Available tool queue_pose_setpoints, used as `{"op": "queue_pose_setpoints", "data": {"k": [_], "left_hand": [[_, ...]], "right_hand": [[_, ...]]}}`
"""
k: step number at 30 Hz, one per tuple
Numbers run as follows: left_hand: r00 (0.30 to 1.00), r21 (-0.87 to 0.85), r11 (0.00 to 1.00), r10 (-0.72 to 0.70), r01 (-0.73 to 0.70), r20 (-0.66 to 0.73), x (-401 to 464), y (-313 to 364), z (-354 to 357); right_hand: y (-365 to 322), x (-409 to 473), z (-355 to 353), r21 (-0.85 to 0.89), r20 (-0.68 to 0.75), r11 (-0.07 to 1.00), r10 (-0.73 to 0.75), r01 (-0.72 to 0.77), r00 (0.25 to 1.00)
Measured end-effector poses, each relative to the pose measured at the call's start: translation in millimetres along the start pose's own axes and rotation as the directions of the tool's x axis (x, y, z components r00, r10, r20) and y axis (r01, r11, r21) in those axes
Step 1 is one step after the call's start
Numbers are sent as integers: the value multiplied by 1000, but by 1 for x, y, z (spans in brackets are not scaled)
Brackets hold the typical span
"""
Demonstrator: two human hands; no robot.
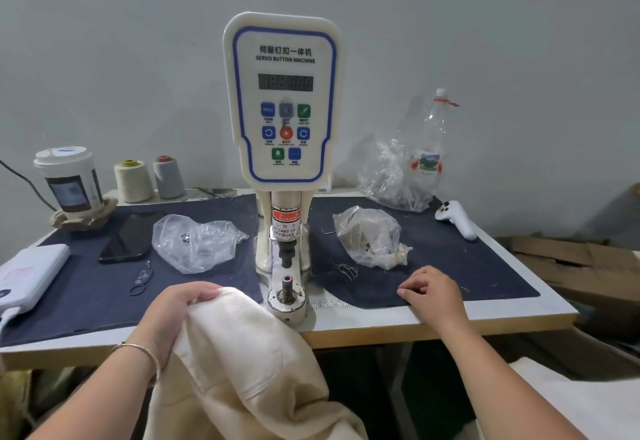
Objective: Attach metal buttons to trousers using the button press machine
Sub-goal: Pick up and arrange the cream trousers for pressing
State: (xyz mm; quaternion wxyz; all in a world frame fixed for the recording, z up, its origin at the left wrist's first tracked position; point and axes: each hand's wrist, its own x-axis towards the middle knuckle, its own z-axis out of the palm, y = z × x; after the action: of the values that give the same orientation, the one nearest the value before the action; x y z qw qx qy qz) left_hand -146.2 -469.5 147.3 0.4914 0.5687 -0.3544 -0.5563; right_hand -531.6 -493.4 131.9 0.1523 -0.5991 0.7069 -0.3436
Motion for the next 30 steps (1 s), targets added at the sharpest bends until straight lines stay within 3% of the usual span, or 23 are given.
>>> {"op": "queue_pose_setpoints", "data": {"k": [4, 7, 12, 16, 19, 22, 27, 30], "left_hand": [[1000, 11, 1000, -13, 13, -26, 0, 0, 0], [999, 23, 1000, -6, 7, -35, 4, -3, 0], [999, 25, 1000, 6, -5, -35, 9, -6, -3], [999, 37, 999, 26, -25, -36, 12, -8, -4], [999, 43, 998, 42, -41, -22, 14, -9, -3], [997, 52, 996, 68, -67, -26, 16, -11, -4], [997, 39, 997, 69, -68, -27, 18, -12, -4], [998, 34, 997, 63, -62, -27, 18, -11, -4]], "right_hand": [[-8, 0, -1, -27, 1, 998, -55, 55, 998], [-26, -1, -3, 212, -34, 977, -29, 36, 999], [-80, -20, 19, 693, 159, 719, -83, -51, 984], [-108, -30, 38, 818, 278, 542, -76, -194, 958], [-120, -30, 42, 838, 355, 467, -71, -283, 932], [-127, -30, 43, 824, 379, 477, -65, -305, 923], [-136, -33, 48, 750, 352, 618, -70, -236, 933], [-143, -34, 52, 738, 360, 628, -58, -246, 931]]}}
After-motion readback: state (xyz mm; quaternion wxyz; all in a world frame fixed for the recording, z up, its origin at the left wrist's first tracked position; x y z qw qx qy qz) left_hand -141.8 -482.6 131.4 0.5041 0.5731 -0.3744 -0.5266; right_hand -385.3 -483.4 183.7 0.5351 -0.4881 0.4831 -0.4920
